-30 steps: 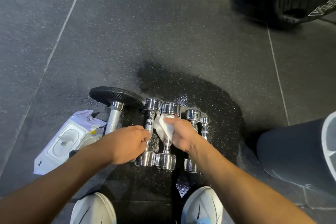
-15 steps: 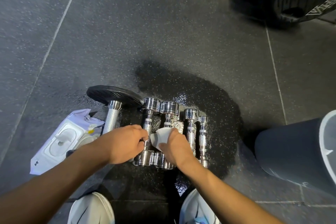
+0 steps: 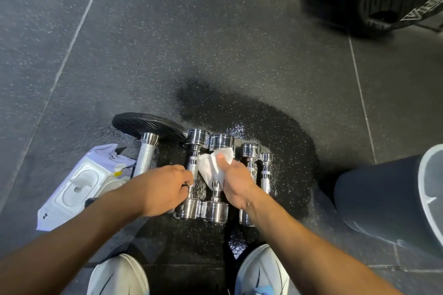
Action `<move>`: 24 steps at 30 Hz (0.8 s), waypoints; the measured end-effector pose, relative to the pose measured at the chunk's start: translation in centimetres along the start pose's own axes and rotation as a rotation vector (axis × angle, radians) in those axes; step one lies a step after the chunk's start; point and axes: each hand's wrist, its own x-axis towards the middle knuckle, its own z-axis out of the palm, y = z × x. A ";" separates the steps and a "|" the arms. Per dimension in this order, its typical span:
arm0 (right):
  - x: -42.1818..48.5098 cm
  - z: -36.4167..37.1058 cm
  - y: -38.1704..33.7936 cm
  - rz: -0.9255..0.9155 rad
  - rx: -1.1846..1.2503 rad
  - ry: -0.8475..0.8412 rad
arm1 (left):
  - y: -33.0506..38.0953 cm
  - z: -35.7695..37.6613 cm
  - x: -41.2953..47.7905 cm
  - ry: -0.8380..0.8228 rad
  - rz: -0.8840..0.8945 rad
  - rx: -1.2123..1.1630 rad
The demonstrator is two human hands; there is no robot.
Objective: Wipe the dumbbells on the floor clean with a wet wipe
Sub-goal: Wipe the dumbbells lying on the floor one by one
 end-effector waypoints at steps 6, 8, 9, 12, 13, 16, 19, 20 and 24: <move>-2.1 0.4 0.9 0.022 -0.695 -0.052 | -0.2 0.2 0.1 0.003 0.004 0.005; -3.1 0.8 1.0 -0.041 -0.993 0.032 | -0.1 0.1 0.1 0.004 0.005 0.002; -3.5 0.9 1.4 -0.126 -1.099 0.078 | -0.2 0.1 0.1 0.008 0.004 0.001; -4.7 0.5 2.1 -0.303 -1.170 0.149 | -0.3 0.2 0.1 0.014 0.003 -0.005; -5.0 0.1 2.1 -0.303 -1.131 0.136 | -0.4 0.2 0.1 0.012 0.002 -0.008; -5.5 -0.9 2.3 -0.344 -0.866 0.157 | -0.3 0.2 0.0 0.009 0.005 -0.019; -5.3 -1.0 2.1 -0.355 -0.426 0.197 | -0.2 0.1 -0.1 0.013 0.006 -0.018; -4.9 -0.9 2.0 -0.328 -0.262 0.183 | -0.2 0.1 -0.1 0.014 0.006 -0.016; -2.5 -0.8 1.0 -0.181 0.320 0.119 | -0.1 0.1 -0.1 0.016 0.006 -0.019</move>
